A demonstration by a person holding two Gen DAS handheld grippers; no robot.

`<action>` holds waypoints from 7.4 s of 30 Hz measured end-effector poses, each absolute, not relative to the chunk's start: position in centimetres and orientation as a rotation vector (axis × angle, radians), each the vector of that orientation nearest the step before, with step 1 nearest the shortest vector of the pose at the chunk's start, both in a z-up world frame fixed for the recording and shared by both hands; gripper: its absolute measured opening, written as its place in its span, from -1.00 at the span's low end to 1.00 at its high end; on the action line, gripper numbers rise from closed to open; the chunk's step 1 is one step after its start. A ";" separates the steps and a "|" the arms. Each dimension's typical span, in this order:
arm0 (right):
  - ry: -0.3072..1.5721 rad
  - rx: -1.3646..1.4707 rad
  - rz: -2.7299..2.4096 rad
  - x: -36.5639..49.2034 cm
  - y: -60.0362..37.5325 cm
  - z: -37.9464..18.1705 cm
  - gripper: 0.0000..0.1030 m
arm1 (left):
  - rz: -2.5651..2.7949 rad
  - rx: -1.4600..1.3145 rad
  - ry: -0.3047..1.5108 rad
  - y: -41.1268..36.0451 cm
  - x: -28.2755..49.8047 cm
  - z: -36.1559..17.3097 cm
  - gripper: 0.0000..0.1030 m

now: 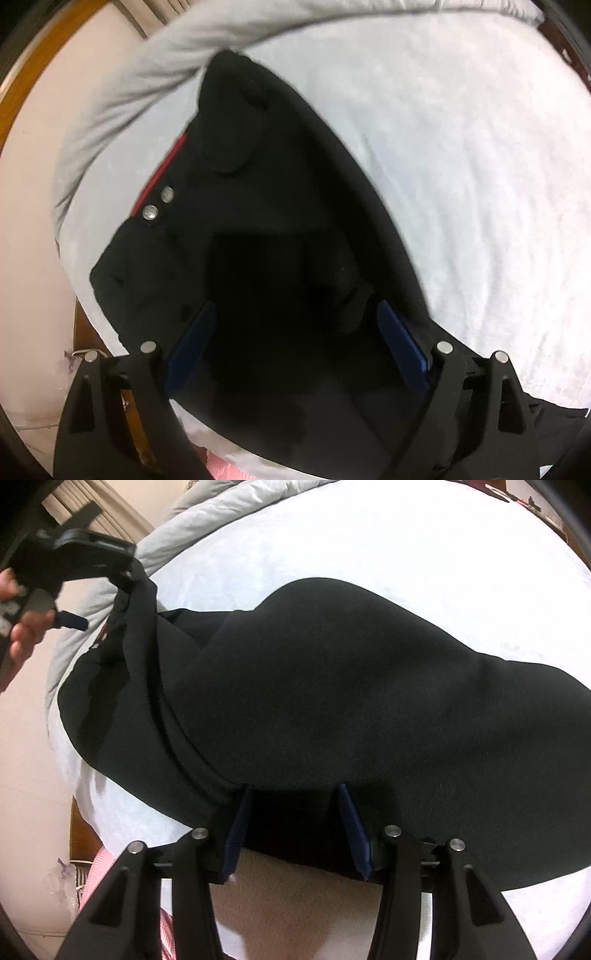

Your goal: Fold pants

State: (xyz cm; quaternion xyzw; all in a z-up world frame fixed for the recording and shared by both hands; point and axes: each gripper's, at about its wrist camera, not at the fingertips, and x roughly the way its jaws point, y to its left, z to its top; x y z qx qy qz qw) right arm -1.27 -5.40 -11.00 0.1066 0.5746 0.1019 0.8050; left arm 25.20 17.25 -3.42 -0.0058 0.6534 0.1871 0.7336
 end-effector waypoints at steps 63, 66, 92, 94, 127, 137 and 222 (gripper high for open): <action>1.263 0.338 0.290 -1.5 -9.1 -10.2 0.06 | 0.279 -0.741 1.005 29.9 6.7 -5.0 -0.06; 1.270 0.332 0.286 -1.5 -8.9 -10.2 0.07 | 0.288 -0.773 0.974 31.2 7.8 -4.3 0.39; 1.207 0.148 0.370 2.6 -1.1 -4.1 0.25 | 0.222 -0.500 1.076 28.7 4.4 -1.1 0.09; 1.210 0.148 0.383 3.9 0.5 -4.1 0.25 | 0.194 -0.471 1.067 27.7 5.1 -0.9 0.11; 1.255 0.329 0.366 21.4 11.7 -11.9 -0.93 | 0.181 -0.371 1.107 29.7 7.9 -5.5 0.04; 1.145 0.235 0.437 14.0 6.9 -6.7 -0.49 | 0.319 -0.442 1.094 34.8 6.3 -2.2 0.48; 0.976 0.726 -0.391 -10.3 -42.6 -7.9 -0.84 | -0.102 0.021 1.201 4.6 8.2 -6.0 0.20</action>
